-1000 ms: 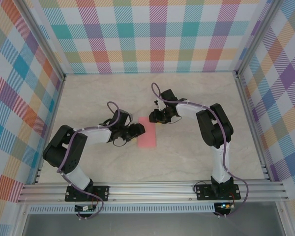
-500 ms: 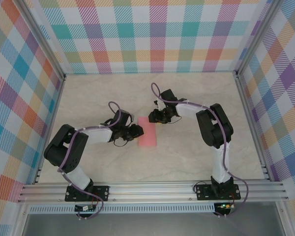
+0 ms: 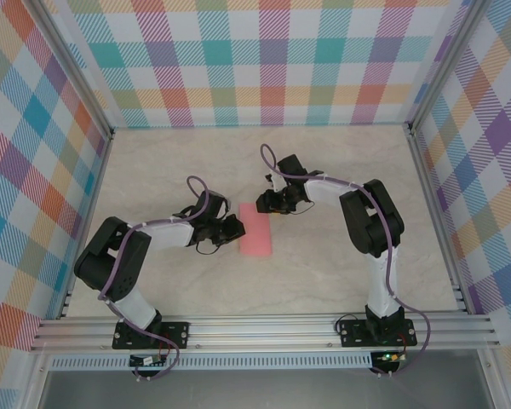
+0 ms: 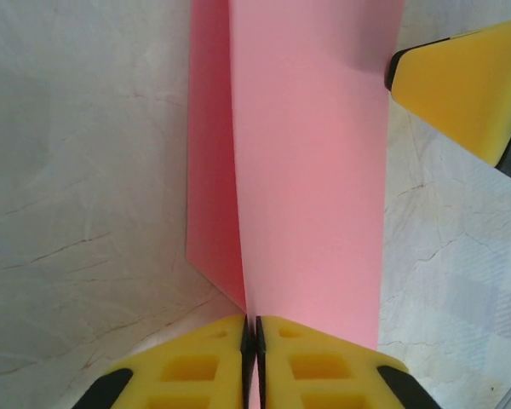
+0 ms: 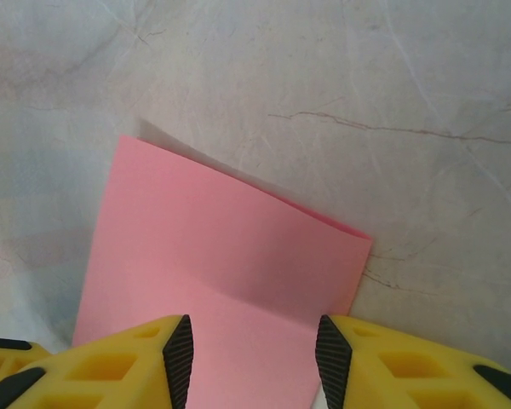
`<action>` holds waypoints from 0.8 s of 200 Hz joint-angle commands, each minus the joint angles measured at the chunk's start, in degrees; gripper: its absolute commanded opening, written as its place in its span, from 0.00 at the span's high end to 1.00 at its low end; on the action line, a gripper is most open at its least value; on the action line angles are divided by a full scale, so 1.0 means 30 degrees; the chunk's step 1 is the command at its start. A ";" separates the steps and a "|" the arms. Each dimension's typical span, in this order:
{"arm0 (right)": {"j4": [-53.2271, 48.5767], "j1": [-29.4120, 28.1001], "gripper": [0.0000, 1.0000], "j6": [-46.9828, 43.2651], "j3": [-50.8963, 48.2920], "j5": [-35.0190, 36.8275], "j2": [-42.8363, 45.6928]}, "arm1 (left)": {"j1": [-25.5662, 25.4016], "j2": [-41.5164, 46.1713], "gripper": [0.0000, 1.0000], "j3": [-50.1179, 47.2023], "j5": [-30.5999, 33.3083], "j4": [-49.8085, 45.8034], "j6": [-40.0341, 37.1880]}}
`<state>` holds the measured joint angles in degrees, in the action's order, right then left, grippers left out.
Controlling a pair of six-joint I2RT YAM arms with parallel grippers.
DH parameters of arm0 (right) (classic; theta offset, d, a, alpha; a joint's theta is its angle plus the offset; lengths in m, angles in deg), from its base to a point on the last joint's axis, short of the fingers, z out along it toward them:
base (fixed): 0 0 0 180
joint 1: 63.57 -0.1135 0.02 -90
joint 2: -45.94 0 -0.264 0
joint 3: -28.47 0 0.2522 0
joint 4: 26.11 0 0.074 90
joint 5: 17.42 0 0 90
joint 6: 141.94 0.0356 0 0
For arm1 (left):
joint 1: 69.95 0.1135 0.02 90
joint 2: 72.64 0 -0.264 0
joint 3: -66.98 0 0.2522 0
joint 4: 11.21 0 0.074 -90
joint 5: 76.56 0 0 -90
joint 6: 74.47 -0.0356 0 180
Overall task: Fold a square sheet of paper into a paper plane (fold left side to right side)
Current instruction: Third fold the triangle at the center of the table.
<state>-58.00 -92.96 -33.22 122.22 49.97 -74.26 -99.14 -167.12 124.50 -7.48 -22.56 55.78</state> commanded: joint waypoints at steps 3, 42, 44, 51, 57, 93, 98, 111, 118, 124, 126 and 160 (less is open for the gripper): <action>0.0390 -0.0107 0.51 -0.0946 -0.0601 0.1226 0.0570 | -0.0172 0.0671 0.92 0.0016 0.0110 -0.0372 -0.0077; 0.1799 -0.0085 0.39 -0.1912 -0.2687 0.2871 0.3987 | -0.0172 0.0789 0.97 0.0051 0.0005 -0.0393 0.0537; 0.1913 -0.0079 0.38 -0.1965 -0.2870 0.2935 0.4270 | -0.0172 0.0789 0.97 0.0057 0.0004 -0.0394 0.0575; 0.2188 -0.0078 0.37 -0.2160 -0.3514 0.3081 0.5212 | -0.0172 0.0776 0.97 0.0038 -0.0051 -0.0424 0.0772; 0.2378 -0.0099 0.37 -0.2285 -0.3958 0.3119 0.5909 | -0.0187 0.0760 0.98 0.0060 -0.0100 -0.0414 0.0961; 0.4000 -0.2136 0.35 -0.4065 -0.9067 0.4347 1.0939 | -0.0202 0.0730 0.99 0.0270 -0.0173 -0.0707 0.1647; 0.4101 -0.2602 0.35 -0.4282 -0.9879 0.4834 1.1530 | -0.0202 0.0738 0.99 0.0315 -0.0200 -0.0771 0.1652; 0.4992 -0.4042 0.35 -0.4566 -1.1724 0.6141 1.3063 | -0.0202 0.0730 0.99 0.0352 -0.0273 -0.0846 0.1702; 0.5537 -0.4944 0.35 -0.4645 -1.2580 0.6804 1.3700 | -0.0203 0.0732 1.00 0.0375 -0.0291 -0.0878 0.1774; 0.5967 -0.5759 0.35 -0.4785 -1.3234 0.7466 1.4111 | -0.0194 0.0723 1.00 0.0391 -0.0334 -0.0870 0.1813; 0.6046 -0.5944 0.35 -0.4880 -1.3351 0.7790 1.4228 | -0.0200 0.0714 1.00 0.0398 -0.0323 -0.0887 0.1817; 0.7561 -1.0357 0.33 -0.6323 -1.4311 1.2337 1.3802 | -0.0231 0.0701 1.00 0.0512 -0.0663 -0.0947 0.1908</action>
<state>-41.60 -118.14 -47.14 80.02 75.00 -31.53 -99.14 -166.31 124.50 -8.05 -23.80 60.79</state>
